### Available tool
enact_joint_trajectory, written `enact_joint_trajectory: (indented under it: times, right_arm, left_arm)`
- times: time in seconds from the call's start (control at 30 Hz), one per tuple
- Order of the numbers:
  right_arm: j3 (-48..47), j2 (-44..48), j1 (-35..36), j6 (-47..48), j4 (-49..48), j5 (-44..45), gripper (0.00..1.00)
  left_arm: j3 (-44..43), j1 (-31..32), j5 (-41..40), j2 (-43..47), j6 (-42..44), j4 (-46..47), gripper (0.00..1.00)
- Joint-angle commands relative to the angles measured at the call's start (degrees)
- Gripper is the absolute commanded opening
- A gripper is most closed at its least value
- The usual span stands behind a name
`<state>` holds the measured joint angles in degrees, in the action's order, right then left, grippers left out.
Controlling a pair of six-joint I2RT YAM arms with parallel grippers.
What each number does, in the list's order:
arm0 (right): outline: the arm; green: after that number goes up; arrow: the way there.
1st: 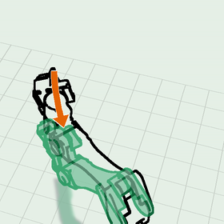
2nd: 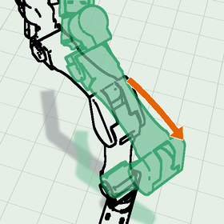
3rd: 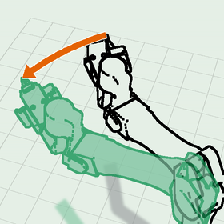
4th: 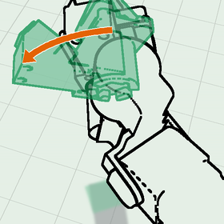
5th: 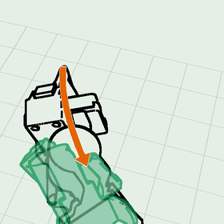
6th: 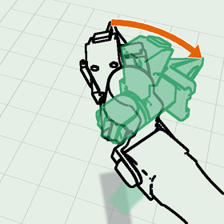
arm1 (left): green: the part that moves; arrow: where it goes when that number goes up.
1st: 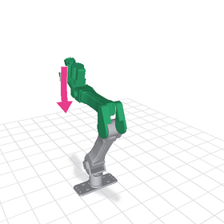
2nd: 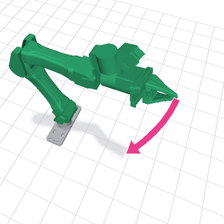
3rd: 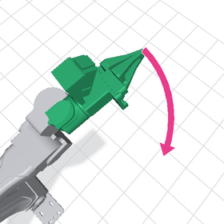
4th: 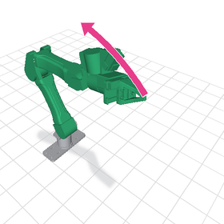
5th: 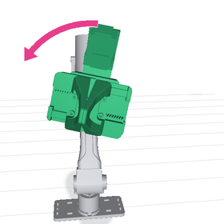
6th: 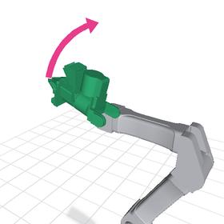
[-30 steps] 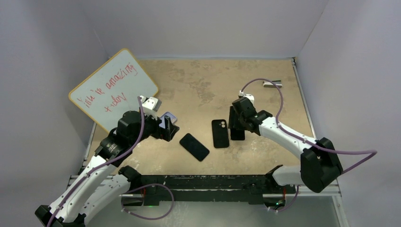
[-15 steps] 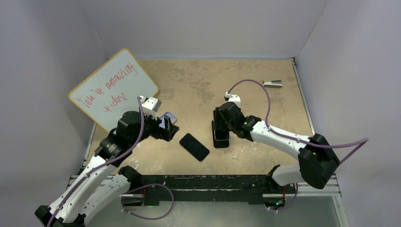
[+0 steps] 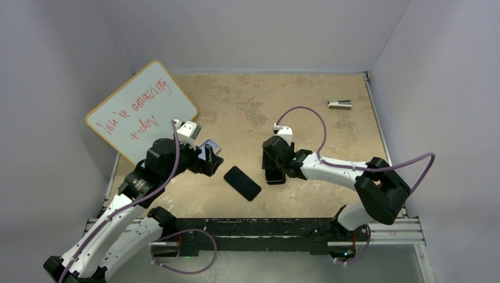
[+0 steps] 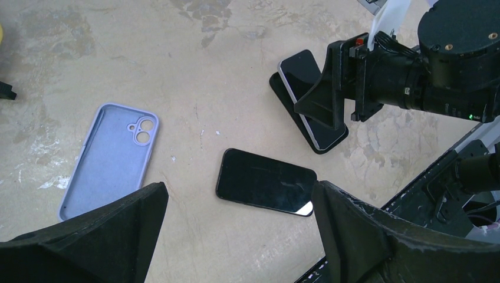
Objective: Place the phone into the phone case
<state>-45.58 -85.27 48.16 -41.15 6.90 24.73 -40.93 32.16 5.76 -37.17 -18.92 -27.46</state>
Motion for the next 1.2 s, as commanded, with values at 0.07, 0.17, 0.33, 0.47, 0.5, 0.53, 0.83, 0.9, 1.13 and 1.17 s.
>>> enact_joint_trajectory:
  times: [0.07, 0.17, 0.33, 0.47, 0.5, 0.53, 0.83, 0.9, 1.13, 1.17]
  right_arm:
    - [1.1, 0.1, 2.2, -3.6, -0.6, 4.8, 0.44]
    - [1.6, 0.1, 2.8, -4.2, -0.6, 5.3, 0.47]
    - [1.6, 0.3, 3.3, -4.2, 0.2, 6.8, 0.47]
    - [-0.4, 1.3, 3.3, -2.8, 1.6, 7.8, 0.45]
    - [-1.0, 1.7, 3.3, -2.5, 2.1, 8.0, 0.45]
    - [-1.6, 2.2, 3.3, -2.4, 2.5, 8.4, 0.45]
    - [-1.8, 2.0, 3.3, -1.9, 2.5, 10.7, 0.44]
    - [-1.5, 0.9, 3.3, -2.2, 1.9, 10.4, 0.45]
    - [-0.3, -1.4, 3.3, -2.6, -0.4, 9.4, 0.48]
    - [-0.3, -1.6, 3.3, -2.5, -0.5, 9.2, 0.48]
  left_arm:
    - [-1.1, 0.0, 0.3, 0.3, -0.5, 1.5, 0.98]
    - [-1.1, 0.0, 0.3, 0.2, -0.5, 1.5, 0.98]
    - [-1.1, 0.0, 0.3, 0.3, -0.5, 1.5, 0.98]
    - [-1.1, 0.0, 0.3, 0.2, -0.5, 1.5, 0.98]
    - [-1.1, -0.1, 0.3, 0.3, -0.5, 1.5, 0.98]
    - [-1.1, 0.0, 0.3, 0.2, -0.5, 1.5, 0.98]
    - [-1.0, 0.0, 0.3, 0.2, -0.7, 1.5, 0.98]
    - [-1.0, 0.0, 0.3, 0.2, -0.6, 1.5, 0.98]
    - [-1.1, 0.0, 0.3, 0.2, -0.6, 1.5, 0.98]
    - [-1.1, 0.0, 0.3, 0.2, -0.6, 1.5, 0.98]
